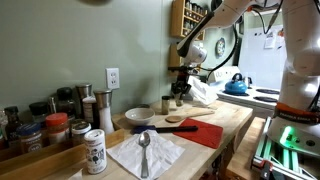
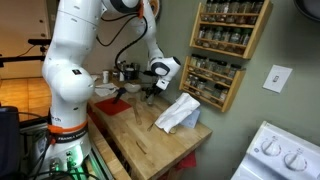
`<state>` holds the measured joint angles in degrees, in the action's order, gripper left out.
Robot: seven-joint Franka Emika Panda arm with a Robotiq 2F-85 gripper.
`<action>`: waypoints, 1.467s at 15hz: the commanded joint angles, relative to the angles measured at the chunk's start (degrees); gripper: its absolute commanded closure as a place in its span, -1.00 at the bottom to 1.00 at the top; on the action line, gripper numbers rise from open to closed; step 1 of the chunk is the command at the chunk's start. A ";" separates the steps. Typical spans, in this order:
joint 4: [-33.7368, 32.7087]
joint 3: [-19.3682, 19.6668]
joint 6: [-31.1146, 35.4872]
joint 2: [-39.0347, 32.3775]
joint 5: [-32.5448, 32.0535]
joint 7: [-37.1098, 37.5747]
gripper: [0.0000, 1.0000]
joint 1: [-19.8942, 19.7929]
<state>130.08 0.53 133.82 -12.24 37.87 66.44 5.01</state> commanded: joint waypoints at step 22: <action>-13.05 2.51 -1.18 -10.60 -44.23 45.29 0.44 5.96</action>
<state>118.75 2.34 133.41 -21.43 -4.53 109.43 10.17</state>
